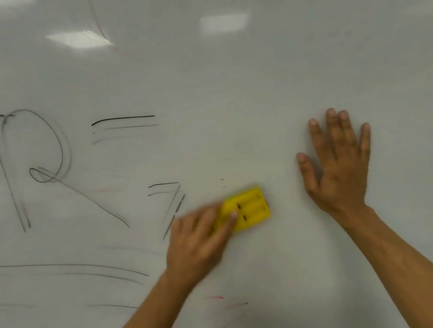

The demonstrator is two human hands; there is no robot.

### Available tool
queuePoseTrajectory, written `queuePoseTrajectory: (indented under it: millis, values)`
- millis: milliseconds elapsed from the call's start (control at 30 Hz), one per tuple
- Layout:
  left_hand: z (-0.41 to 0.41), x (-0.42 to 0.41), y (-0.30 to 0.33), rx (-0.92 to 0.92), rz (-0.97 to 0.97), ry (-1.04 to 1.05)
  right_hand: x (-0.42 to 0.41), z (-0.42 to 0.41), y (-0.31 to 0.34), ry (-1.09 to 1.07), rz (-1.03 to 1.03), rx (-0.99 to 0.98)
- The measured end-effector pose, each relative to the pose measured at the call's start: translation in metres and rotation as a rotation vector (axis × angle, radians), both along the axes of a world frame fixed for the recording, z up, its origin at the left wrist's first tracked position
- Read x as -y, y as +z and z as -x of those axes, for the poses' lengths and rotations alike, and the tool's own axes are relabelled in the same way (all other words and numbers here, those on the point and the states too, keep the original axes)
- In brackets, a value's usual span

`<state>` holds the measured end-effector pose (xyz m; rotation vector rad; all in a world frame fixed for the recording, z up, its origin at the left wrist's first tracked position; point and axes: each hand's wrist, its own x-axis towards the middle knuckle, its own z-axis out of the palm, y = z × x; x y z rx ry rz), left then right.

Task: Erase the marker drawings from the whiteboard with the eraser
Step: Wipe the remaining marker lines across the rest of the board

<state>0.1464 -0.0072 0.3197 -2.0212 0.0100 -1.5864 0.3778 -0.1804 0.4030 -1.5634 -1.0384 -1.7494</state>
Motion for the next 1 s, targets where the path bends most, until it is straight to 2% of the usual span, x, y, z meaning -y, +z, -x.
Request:
queuePoseTrajectory:
  millis: [100, 167, 233, 333, 467, 567, 667, 767, 833, 900, 1000]
  values:
    - [0.0, -0.008, 0.076, 0.276, 0.193, 0.034, 0.007, -0.01, 0.002, -0.034, -0.004, -0.049]
    - [-0.005, -0.007, 0.1, 0.351, 0.257, 0.035, 0.007, -0.011, 0.001, -0.033, 0.008, -0.043]
    - [-0.012, -0.003, 0.093, 0.353, 0.235, 0.015, 0.005, -0.011, 0.001, -0.03, 0.009, -0.043]
    - [-0.024, 0.007, 0.042, 0.228, 0.114, -0.057, 0.005, -0.01, 0.001, -0.031, -0.004, -0.035]
    - [-0.038, 0.025, -0.041, -0.122, -0.097, -0.071, 0.007, -0.009, 0.001, -0.042, 0.017, -0.048]
    - [-0.039, 0.025, -0.047, -0.187, -0.162, -0.063, 0.009, -0.007, 0.001, -0.045, 0.024, -0.048]
    - [-0.036, 0.026, -0.006, -0.095, -0.123, -0.072, 0.009, -0.006, 0.001, -0.044, 0.029, -0.054]
    - [-0.037, 0.025, 0.064, 0.186, 0.075, -0.034, 0.008, -0.006, 0.001, -0.048, 0.017, -0.058]
    - [-0.038, 0.026, 0.103, 0.304, 0.207, 0.005, 0.007, -0.005, 0.0, -0.046, 0.019, -0.059]
    - [-0.04, 0.031, 0.115, 0.337, 0.261, 0.015, 0.008, -0.006, 0.001, -0.043, 0.018, -0.056]
    - [-0.046, 0.035, 0.084, 0.275, 0.176, -0.031, 0.008, -0.006, 0.001, -0.035, 0.01, -0.051]
